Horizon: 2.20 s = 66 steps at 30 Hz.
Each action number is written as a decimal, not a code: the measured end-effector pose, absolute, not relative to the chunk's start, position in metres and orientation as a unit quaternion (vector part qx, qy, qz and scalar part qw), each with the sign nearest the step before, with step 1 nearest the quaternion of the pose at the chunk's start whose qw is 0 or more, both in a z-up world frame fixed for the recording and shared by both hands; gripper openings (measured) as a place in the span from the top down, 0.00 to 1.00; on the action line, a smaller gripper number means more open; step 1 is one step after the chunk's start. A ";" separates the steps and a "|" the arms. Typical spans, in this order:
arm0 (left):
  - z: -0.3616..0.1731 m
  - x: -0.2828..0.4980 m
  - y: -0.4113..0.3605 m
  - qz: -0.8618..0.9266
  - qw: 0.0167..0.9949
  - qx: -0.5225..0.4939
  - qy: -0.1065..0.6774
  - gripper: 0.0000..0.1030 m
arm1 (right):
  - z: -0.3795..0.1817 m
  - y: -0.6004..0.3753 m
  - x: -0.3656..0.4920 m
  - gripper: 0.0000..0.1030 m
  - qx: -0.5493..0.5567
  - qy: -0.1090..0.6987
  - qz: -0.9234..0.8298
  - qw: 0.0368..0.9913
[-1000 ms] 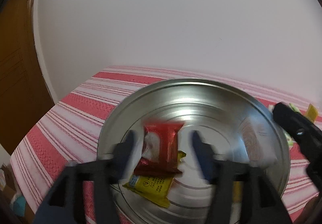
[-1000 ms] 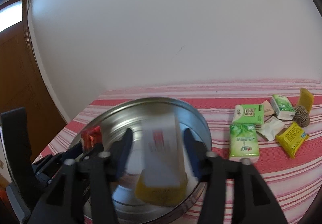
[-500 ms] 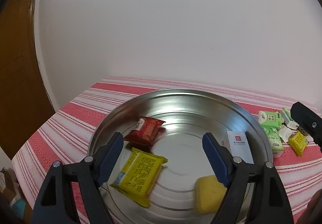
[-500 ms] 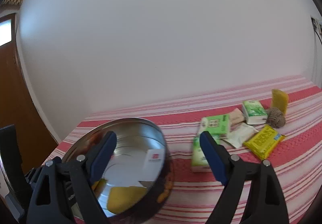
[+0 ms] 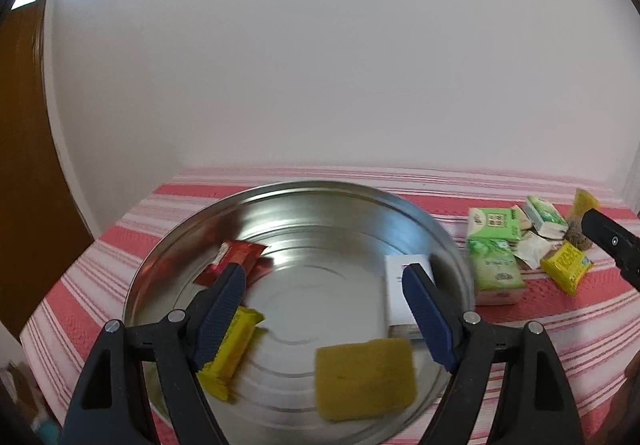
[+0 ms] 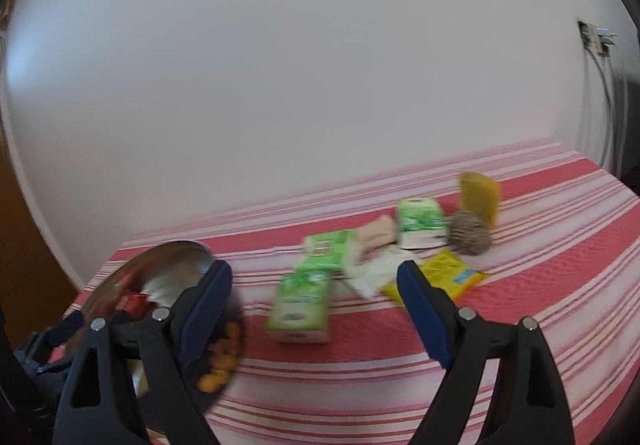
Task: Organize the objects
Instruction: 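Move both tools back toward the green tissue packs and yellow packet, then grasp the green tissue pack with the left tool while the right tool grasps the yellow packet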
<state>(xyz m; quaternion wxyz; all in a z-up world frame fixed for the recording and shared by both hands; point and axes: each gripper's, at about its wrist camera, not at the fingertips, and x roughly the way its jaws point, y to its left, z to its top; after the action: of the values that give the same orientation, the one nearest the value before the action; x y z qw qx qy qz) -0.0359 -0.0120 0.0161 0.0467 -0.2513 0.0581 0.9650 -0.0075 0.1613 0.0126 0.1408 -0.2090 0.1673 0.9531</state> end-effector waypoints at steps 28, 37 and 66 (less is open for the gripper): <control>0.007 -0.033 0.142 0.943 0.143 -0.267 0.136 0.20 | -0.005 0.272 0.027 0.17 -0.240 0.172 0.927 0.231; -0.021 -0.079 0.181 0.927 0.077 -0.338 0.143 0.20 | -0.011 0.304 0.037 0.17 -0.236 0.198 0.920 0.244; -0.048 -0.114 0.170 0.897 0.122 -0.424 0.044 0.47 | -0.025 0.324 0.020 0.16 -0.275 0.227 0.912 0.204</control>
<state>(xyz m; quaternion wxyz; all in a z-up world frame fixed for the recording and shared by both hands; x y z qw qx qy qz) -0.1145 0.1703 -0.0482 0.1218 -0.4235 0.0440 0.8966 0.0199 0.3238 -0.0246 0.2043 -0.2750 0.2271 0.9116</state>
